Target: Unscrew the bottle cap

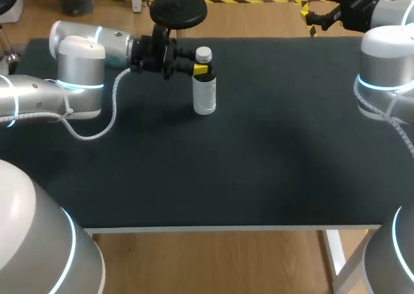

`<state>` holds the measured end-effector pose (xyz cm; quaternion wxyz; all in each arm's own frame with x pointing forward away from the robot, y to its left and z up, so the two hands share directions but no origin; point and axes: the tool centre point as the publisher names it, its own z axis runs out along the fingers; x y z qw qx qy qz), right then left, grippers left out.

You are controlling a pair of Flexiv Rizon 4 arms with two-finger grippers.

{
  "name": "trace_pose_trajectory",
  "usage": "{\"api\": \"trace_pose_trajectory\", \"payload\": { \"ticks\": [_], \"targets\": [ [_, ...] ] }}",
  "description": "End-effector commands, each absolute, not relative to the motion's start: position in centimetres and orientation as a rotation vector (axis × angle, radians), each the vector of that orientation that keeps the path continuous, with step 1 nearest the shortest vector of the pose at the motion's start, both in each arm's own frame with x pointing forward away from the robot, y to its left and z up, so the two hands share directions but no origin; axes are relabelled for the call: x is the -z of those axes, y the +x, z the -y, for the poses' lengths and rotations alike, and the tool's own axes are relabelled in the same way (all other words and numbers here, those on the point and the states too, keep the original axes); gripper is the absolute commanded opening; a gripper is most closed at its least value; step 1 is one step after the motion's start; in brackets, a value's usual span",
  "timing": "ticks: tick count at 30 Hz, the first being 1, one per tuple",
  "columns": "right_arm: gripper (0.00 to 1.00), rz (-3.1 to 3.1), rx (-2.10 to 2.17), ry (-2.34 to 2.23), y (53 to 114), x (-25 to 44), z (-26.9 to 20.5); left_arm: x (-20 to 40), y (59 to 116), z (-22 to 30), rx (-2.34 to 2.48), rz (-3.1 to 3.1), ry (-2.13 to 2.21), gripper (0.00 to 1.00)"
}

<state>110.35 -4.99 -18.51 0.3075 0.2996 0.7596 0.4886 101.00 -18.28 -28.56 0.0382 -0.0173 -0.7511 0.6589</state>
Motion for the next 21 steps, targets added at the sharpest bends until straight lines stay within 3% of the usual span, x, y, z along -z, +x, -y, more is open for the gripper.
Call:
{"api": "trace_pose_trajectory", "payload": {
  "ticks": [1,21],
  "targets": [
    [1.0,-2.012,-1.291,0.793,110.4,18.5,5.0,28.7,101.2,18.3,-2.02,2.301,-0.057,0.0],
    [1.0,-2.431,-1.449,0.383,111.0,20.0,1.3,28.7,101.2,18.3,-2.02,2.301,-0.057,0.0]
  ]
}}
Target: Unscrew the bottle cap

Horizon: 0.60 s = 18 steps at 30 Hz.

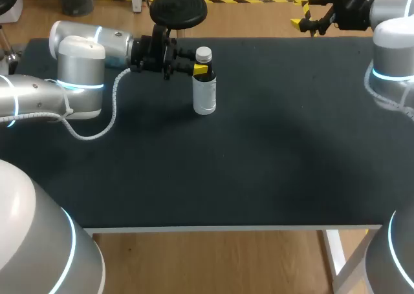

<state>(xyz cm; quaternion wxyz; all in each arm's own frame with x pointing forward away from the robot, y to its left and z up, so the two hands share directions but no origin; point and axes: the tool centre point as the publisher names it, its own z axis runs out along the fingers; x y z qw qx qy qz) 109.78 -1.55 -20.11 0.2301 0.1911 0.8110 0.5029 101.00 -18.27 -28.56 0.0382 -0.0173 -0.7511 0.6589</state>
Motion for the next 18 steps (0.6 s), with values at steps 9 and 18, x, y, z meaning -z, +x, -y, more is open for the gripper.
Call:
{"api": "trace_pose_trajectory", "payload": {
  "ticks": [9,18],
  "targets": [
    [1.0,-2.542,-1.501,0.285,110.9,20.7,-1.0,28.7,101.2,18.3,-2.02,2.301,-0.057,0.0],
    [1.0,-2.604,-1.488,0.198,109.7,20.8,-3.6,28.7,101.2,18.3,-2.02,2.301,-0.057,0.0]
  ]
}}
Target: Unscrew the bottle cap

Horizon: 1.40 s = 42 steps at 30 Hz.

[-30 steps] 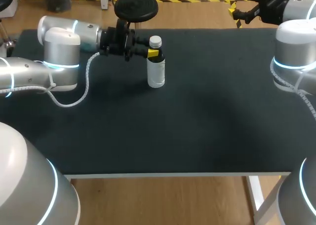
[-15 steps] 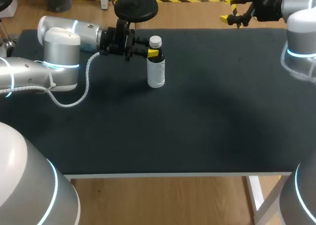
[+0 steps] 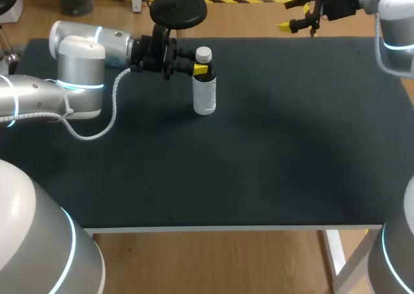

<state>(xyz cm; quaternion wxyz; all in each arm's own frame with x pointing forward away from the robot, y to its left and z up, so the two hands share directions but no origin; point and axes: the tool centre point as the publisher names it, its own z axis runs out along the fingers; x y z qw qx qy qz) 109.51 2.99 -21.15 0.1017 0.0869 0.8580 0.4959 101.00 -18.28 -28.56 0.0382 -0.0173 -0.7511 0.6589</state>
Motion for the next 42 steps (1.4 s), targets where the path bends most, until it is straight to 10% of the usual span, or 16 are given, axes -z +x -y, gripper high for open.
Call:
{"api": "trace_pose_trajectory", "payload": {
  "ticks": [1,42],
  "targets": [
    [1.0,-2.611,-1.494,0.191,109.6,20.8,-3.8,28.7,101.2,18.3,-2.02,2.301,-0.057,0.0],
    [1.0,-2.804,-1.478,0.111,106.0,22.6,-10.9,28.7,101.2,18.3,-2.02,2.301,-0.057,0.0]
  ]
}}
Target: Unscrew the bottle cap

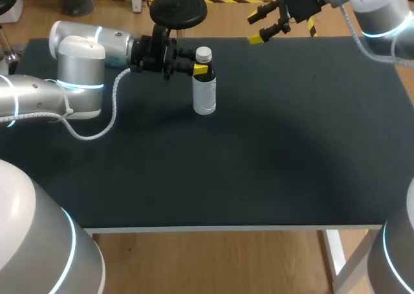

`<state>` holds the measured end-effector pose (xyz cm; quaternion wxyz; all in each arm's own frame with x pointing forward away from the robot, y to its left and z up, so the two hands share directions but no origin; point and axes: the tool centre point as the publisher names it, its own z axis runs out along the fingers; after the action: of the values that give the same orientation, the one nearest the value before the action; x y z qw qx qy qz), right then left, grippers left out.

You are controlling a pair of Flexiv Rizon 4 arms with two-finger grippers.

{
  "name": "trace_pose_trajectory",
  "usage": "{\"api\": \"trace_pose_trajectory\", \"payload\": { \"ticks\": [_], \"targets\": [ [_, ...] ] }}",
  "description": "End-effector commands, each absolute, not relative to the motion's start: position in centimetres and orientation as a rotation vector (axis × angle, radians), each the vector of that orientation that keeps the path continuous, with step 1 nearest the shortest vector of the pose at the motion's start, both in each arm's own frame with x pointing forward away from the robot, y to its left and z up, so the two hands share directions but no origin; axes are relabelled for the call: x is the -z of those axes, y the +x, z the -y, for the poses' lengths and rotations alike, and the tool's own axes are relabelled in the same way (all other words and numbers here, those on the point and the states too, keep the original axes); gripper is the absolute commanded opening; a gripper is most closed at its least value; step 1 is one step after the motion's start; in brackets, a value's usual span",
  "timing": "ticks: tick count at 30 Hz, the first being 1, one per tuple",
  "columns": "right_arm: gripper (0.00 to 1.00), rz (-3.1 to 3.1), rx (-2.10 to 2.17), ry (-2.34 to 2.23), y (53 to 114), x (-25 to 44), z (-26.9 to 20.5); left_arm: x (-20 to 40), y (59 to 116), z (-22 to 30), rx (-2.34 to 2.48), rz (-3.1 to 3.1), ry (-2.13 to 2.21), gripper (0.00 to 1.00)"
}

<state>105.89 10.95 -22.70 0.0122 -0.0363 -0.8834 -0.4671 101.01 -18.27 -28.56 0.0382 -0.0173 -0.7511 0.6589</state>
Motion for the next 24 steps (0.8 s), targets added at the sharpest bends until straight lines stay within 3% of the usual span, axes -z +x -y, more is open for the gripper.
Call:
{"api": "trace_pose_trajectory", "payload": {
  "ticks": [1,8,24],
  "targets": [
    [1.0,2.751,1.45,-0.109,106.0,22.6,-10.9,28.7,101.2,18.3,-2.02,2.301,-0.057,0.0],
    [1.0,2.751,1.45,-0.109,106.0,22.6,-10.9,28.7,101.2,18.3,-2.02,2.301,-0.057,0.0],
    [1.0,2.707,1.44,-0.001,106.0,22.4,-15.8,28.7,101.2,18.3,-2.02,2.301,-0.057,0.0]
  ]
}}
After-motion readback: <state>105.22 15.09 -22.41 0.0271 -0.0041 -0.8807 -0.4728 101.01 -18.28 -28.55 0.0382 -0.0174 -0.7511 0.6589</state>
